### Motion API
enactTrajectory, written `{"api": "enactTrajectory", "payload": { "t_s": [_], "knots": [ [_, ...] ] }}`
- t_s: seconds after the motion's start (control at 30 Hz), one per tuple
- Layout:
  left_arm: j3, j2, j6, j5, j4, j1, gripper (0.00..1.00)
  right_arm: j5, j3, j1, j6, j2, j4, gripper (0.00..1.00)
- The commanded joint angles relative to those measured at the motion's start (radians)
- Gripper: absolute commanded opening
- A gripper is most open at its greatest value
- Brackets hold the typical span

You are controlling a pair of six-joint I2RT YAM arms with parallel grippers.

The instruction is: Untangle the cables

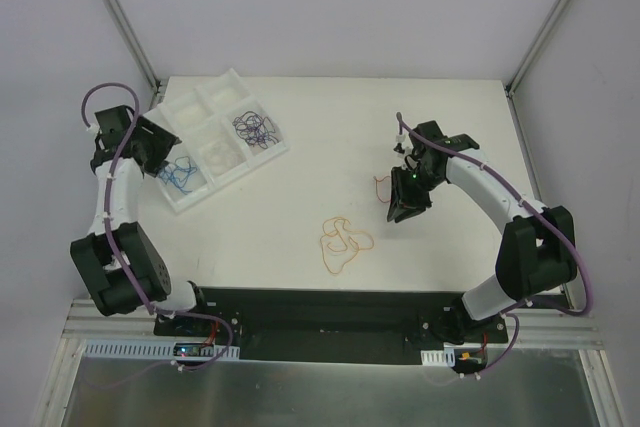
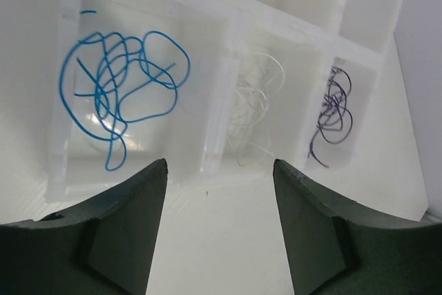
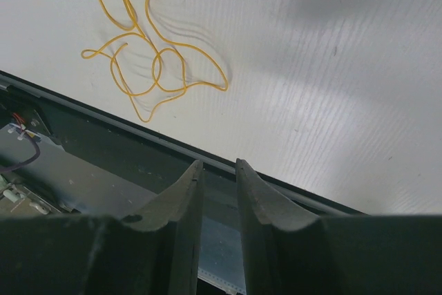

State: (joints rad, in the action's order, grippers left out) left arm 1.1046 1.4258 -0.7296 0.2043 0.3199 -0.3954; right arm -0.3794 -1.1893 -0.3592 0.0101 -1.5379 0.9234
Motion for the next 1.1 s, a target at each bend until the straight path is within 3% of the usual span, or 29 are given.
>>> {"api": "enactTrajectory", "payload": {
  "t_s": [0.0,0.17,0.33,0.5,0.67,0.8,1.07],
  "knots": [
    [-0.009,-0.097,0.11,0.033,0.051,0.091,0.62,-0.026,0.002,0.002,-0.004,0.005,0.0,0.28],
    [-0.064,-0.107,0.188,0.141,0.032,0.355,0.61,-0.03,0.0,0.002,-0.001,-0.007,-0.003,0.28],
    [-0.016,0.013,0.37,0.199,-0.008,0.749,0.63,-0.026,-0.009,0.003,0.001,-0.011,-0.001,0.29],
    [0.096,0.217,0.404,0.346,-0.007,0.937,0.61,-0.026,0.007,0.006,0.002,-0.005,-0.004,0.29],
    [0.216,0.418,0.42,0.437,0.065,1.047,0.6,-0.027,0.026,0.019,0.002,0.015,-0.012,0.29],
    [0.247,0.492,0.443,0.429,0.146,1.095,0.6,-0.029,0.042,0.029,-0.001,0.022,-0.017,0.29],
    [0.146,0.412,0.467,0.46,0.168,1.123,0.59,-0.088,0.06,0.023,0.008,-0.06,-0.061,0.34]
  ]
}}
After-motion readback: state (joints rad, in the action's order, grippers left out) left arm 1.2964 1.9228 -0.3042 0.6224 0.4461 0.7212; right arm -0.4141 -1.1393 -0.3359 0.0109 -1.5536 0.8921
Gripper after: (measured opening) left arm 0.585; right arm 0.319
